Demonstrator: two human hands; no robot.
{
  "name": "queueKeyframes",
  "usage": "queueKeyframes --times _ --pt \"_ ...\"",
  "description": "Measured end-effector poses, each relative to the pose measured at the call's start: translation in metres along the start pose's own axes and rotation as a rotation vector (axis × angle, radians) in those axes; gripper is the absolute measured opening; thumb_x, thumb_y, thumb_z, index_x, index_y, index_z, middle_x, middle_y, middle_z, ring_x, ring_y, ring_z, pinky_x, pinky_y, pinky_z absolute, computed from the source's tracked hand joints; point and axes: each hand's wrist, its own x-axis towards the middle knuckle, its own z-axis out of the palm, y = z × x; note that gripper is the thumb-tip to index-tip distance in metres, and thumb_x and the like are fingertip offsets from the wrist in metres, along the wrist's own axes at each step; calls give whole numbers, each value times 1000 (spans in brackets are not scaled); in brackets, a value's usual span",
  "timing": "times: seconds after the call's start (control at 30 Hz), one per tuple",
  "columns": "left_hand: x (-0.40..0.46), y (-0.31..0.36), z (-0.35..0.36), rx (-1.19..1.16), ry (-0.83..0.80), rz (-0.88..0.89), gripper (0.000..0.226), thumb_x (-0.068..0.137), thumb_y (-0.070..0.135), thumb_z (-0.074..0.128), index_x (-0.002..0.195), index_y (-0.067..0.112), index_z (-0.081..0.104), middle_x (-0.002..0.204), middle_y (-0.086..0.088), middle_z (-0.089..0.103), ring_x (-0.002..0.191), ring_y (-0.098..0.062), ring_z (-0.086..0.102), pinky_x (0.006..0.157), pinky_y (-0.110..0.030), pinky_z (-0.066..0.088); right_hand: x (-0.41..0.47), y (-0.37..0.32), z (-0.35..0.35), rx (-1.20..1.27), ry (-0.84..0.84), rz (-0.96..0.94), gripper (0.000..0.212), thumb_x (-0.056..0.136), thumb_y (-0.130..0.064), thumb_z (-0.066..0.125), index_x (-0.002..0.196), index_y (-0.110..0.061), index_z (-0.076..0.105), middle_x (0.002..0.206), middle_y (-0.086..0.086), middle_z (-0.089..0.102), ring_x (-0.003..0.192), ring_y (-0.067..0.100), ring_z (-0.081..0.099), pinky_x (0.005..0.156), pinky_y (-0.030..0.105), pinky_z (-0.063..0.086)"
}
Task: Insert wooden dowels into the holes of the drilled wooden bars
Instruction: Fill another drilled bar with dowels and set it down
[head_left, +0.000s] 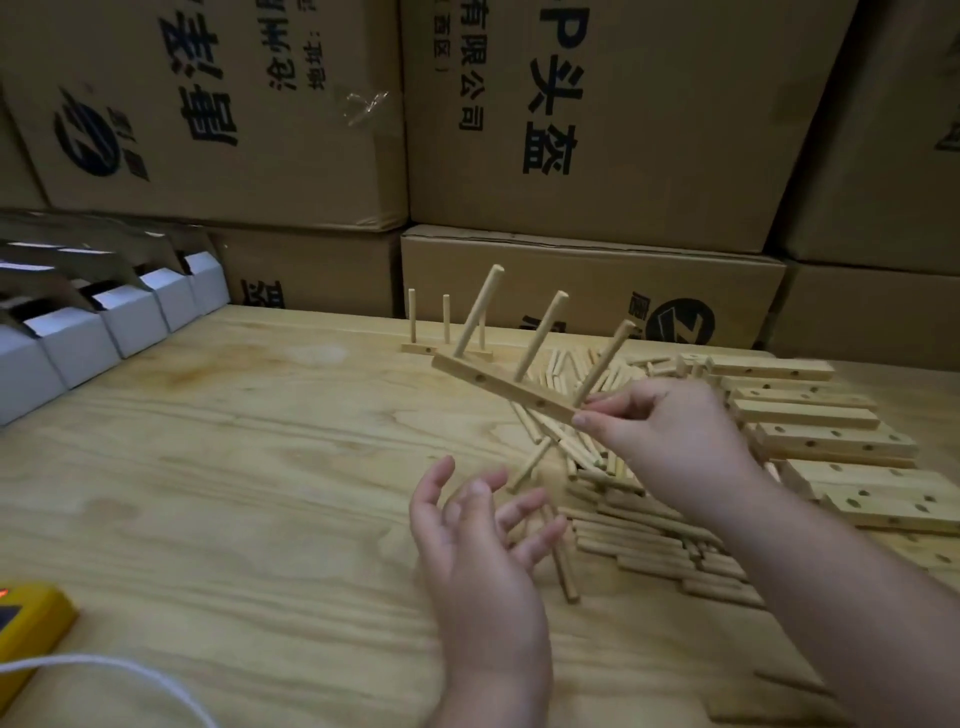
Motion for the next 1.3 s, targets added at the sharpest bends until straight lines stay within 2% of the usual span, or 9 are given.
queueKeyframes --times 0.27,0.5,0.63,0.73,0.9,1.0,1.1,1.17,1.3 --pt "4 6 10 16 119 56 34 98 -9 44 105 21 57 82 -10 58 44 -17 52 33 -31 47 117 -14 65 -236 -75 -69 8 88 -31 77 88 -24 80 97 -12 73 91 9 65 82 31 56" --pt "8 17 14 -5 140 -45 40 94 -22 38 101 13 54 84 -19 51 33 -19 44 25 -29 42 162 -2 119 -342 -83 -36 16 89 -27 74 73 -27 71 87 -9 69 85 13 62 62 22 43" --pt "9 18 14 -6 119 -78 37 91 -28 36 96 4 54 75 -19 50 28 -21 40 22 -27 37 176 8 133 -384 -69 17 24 88 -29 76 66 -30 65 84 -11 67 87 15 63 65 24 43" --pt "13 14 13 -28 121 -74 40 72 -36 60 93 -2 54 63 -13 54 26 -21 38 26 -22 33 184 9 138 -440 -41 51 20 88 -31 74 70 -30 67 82 -11 67 80 14 62 58 25 43" --pt "18 13 13 -1 167 24 37 54 -6 48 90 -5 52 59 -16 55 23 -19 37 28 -16 29 191 10 143 -502 -27 42 17 93 -28 66 76 -29 68 81 -7 67 73 15 59 53 24 39" --pt "18 10 16 -12 206 54 42 50 -6 44 90 -2 55 56 -17 55 21 -17 35 28 -13 27 193 12 147 -513 -8 18 20 92 -26 65 73 -29 67 85 -6 67 79 18 62 60 26 46" --pt "18 9 19 -58 202 29 36 49 -8 43 68 16 62 54 -18 53 21 -14 32 26 -14 27 196 12 149 -528 -14 0 21 92 -25 63 72 -28 67 85 -6 68 79 18 62 61 26 46" --pt "18 9 18 6 256 1 44 49 -9 43 88 2 59 51 -17 49 20 -15 30 24 -16 26 197 12 150 -538 -23 -1 19 92 -26 62 75 -28 68 83 -6 68 81 19 63 61 26 45" --pt "20 13 18 66 271 -19 35 50 -9 42 84 -8 49 47 -17 47 17 -15 28 22 -15 24 200 13 151 -529 -15 2 18 92 -27 62 76 -26 71 80 -7 67 77 17 61 60 26 45"
